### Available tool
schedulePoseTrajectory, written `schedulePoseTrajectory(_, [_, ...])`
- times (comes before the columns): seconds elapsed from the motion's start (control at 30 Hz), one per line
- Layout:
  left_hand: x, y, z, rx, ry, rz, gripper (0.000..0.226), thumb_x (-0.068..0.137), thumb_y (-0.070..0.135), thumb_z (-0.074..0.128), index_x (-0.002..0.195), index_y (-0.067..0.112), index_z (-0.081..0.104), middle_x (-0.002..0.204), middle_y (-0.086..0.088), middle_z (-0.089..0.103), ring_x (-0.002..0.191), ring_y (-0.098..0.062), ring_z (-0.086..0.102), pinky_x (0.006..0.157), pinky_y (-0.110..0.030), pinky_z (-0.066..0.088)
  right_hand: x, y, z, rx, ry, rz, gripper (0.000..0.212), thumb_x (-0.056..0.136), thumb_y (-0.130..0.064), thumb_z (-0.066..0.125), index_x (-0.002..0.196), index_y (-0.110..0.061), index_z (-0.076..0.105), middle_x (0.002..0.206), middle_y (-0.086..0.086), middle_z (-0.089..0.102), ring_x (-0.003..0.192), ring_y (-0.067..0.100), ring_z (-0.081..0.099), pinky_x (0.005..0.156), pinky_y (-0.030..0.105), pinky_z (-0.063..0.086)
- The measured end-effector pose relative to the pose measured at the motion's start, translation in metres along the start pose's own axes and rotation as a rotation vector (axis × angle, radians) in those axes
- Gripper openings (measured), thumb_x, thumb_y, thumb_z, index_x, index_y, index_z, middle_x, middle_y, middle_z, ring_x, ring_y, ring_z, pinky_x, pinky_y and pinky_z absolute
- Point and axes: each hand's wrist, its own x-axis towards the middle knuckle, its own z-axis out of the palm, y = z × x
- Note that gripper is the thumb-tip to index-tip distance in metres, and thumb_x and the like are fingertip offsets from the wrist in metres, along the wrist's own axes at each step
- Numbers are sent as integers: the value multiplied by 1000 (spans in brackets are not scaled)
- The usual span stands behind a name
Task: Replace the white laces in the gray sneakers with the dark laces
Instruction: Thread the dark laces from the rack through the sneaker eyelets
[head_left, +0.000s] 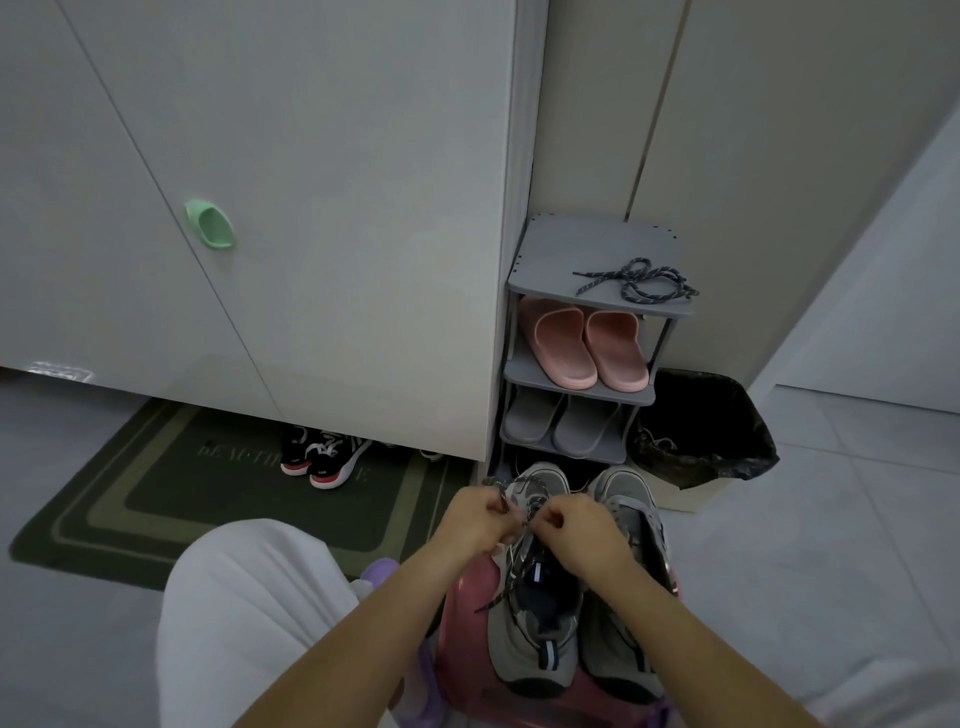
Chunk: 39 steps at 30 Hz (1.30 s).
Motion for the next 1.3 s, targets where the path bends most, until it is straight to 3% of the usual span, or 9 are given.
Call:
schedulePoseTrajectory(0.13, [6, -8, 3, 72, 83, 56, 25, 86, 6, 63, 64, 16, 56, 65, -4, 58, 63, -17, 56, 70, -32, 51, -6, -1, 7, -245, 66, 4, 35, 83, -52, 57, 86, -18, 68, 107, 4, 52, 100, 20, 55, 78, 30, 46])
schedulePoseTrajectory(0.27, [10, -11, 9, 151, 87, 72, 27, 85, 11, 67, 63, 21, 55, 65, 4, 57, 71, -18, 58, 75, -33, 52, -8, 2, 11, -173, 62, 26, 31, 82, -49, 60, 92, -22, 70, 113, 2, 48, 111, 20, 47, 88, 31, 43])
schedulePoseTrajectory(0.37, [13, -11, 10, 177, 107, 80, 18, 84, 13, 68, 68, 15, 59, 70, -2, 60, 73, -18, 59, 77, -35, 53, -8, 3, 12, -156, 62, 28, 29, 82, -47, 61, 93, -22, 70, 114, 2, 47, 112, 19, 45, 88, 31, 41])
schedulePoseTrajectory(0.63, [18, -10, 12, 296, 104, 55, 38, 85, 15, 67, 53, 18, 46, 71, -10, 59, 70, -20, 58, 75, -39, 54, -7, 9, 14, -94, 49, 37, 30, 82, -48, 60, 98, -25, 72, 112, 1, 46, 112, 18, 43, 90, 29, 40])
schedulePoseTrajectory(0.77, [15, -3, 13, 451, 86, 103, 40, 88, 17, 62, 53, 18, 41, 73, -8, 56, 68, -19, 53, 63, -28, 43, -6, 12, 17, -38, 45, 29, 25, 89, -37, 52, 103, -28, 71, 114, 1, 46, 115, 19, 43, 95, 31, 38])
schedulePoseTrajectory(1.0, [10, 1, 20, 447, 66, 100, 34, 88, 25, 62, 61, 19, 43, 65, 1, 50, 65, -15, 49, 60, -24, 37, 0, 14, 21, -76, 115, 48, 21, 89, -33, 57, 102, -24, 71, 113, 0, 48, 110, 17, 48, 90, 29, 42])
schedulePoseTrajectory(1.13, [3, 2, 18, 247, -24, 68, 14, 87, 28, 64, 88, 14, 60, 76, 3, 56, 78, -12, 54, 67, -20, 42, 2, 16, 23, 35, 148, 36, 17, 87, -25, 61, 95, -17, 72, 106, 2, 52, 102, 17, 52, 82, 25, 43])
schedulePoseTrajectory(1.23, [9, -2, 19, 297, 20, 18, 31, 89, 24, 61, 63, 17, 47, 62, 1, 50, 62, -15, 51, 62, -24, 40, 1, 19, 14, 129, 184, 43, 11, 84, -20, 66, 86, -15, 75, 96, 0, 54, 84, 9, 50, 76, 17, 37])
schedulePoseTrajectory(1.3, [9, -2, 23, 351, 47, 11, 35, 90, 23, 59, 60, 17, 41, 59, 1, 47, 57, -15, 48, 59, -24, 38, 0, 24, 5, 183, 222, 72, 9, 82, -16, 67, 82, -13, 76, 91, -1, 55, 78, 7, 48, 74, 14, 35])
